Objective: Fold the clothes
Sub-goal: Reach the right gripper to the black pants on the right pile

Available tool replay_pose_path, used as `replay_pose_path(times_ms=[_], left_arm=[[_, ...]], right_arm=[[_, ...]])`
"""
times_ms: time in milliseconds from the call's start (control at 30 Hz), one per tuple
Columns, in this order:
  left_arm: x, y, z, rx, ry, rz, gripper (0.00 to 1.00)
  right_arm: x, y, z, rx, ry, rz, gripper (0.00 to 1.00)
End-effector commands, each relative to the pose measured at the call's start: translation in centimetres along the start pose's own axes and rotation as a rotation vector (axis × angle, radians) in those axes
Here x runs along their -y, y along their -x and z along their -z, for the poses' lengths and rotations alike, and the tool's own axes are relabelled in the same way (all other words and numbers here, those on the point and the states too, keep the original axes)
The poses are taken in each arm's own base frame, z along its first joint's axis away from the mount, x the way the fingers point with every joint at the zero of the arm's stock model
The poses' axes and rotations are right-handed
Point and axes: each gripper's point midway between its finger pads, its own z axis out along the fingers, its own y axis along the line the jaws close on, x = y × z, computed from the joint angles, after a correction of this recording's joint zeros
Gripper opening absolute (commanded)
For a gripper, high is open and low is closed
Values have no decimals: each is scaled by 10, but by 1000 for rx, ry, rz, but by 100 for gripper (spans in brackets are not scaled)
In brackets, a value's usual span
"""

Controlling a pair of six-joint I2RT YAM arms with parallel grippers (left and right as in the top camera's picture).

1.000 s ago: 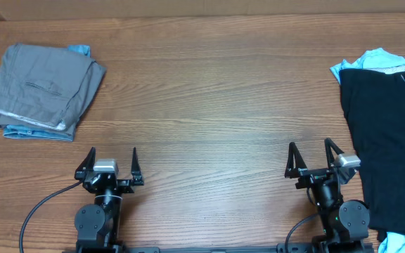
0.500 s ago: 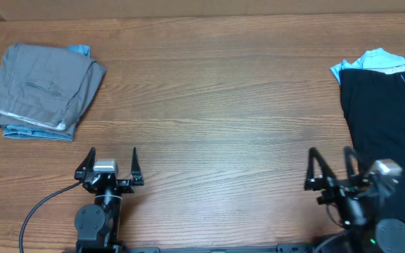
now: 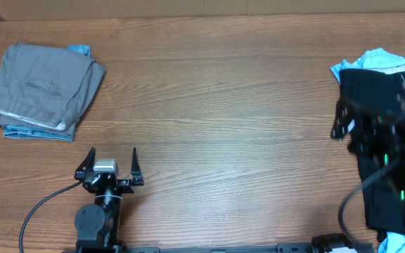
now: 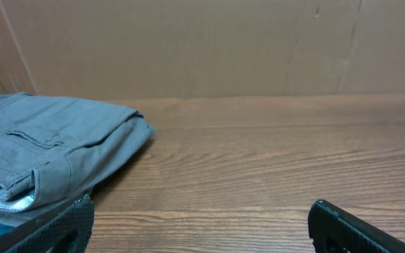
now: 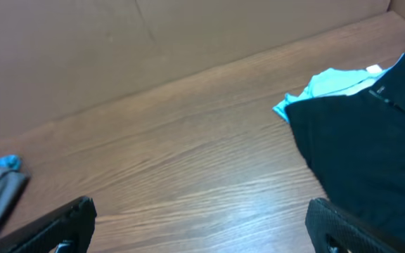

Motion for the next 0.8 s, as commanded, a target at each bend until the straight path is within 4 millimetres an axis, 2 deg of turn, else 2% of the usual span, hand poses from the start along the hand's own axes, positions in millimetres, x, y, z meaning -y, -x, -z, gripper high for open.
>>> replay_pose_path(times_ms=[0, 100, 233, 300, 400, 433, 500, 533, 567, 667, 767], left_arm=[[-2, 1, 0, 9, 12, -15, 100], [-2, 1, 0, 9, 12, -15, 100], [-2, 1, 0, 9, 12, -15, 100], [-2, 1, 0, 9, 12, -15, 100], [-2, 1, 0, 9, 12, -15, 100], [-2, 1, 0, 9, 12, -15, 100], [-2, 1, 0, 9, 12, -15, 100], [-2, 1, 0, 9, 12, -15, 100], [-2, 1, 0, 9, 12, -15, 100], [-2, 1, 0, 9, 12, -15, 100], [-2, 1, 0, 9, 12, -15, 100]], right_arm=[[-2, 14, -19, -36, -44, 39, 100], [7, -8, -37, -161, -105, 73, 100], [19, -3, -68, -182, -207, 68, 100], [33, -5, -86, -220, -274, 59, 100], [77, -11, -123, -308, -420, 16, 100], [101, -12, -145, -348, -469, 11, 100], [124, -12, -171, -366, -509, -17, 97], [130, -12, -179, -365, -517, -29, 96], [141, -10, -198, -356, -526, -44, 96], [153, -9, -239, -345, -525, -7, 92], [161, -16, -272, -348, -533, -3, 88]])
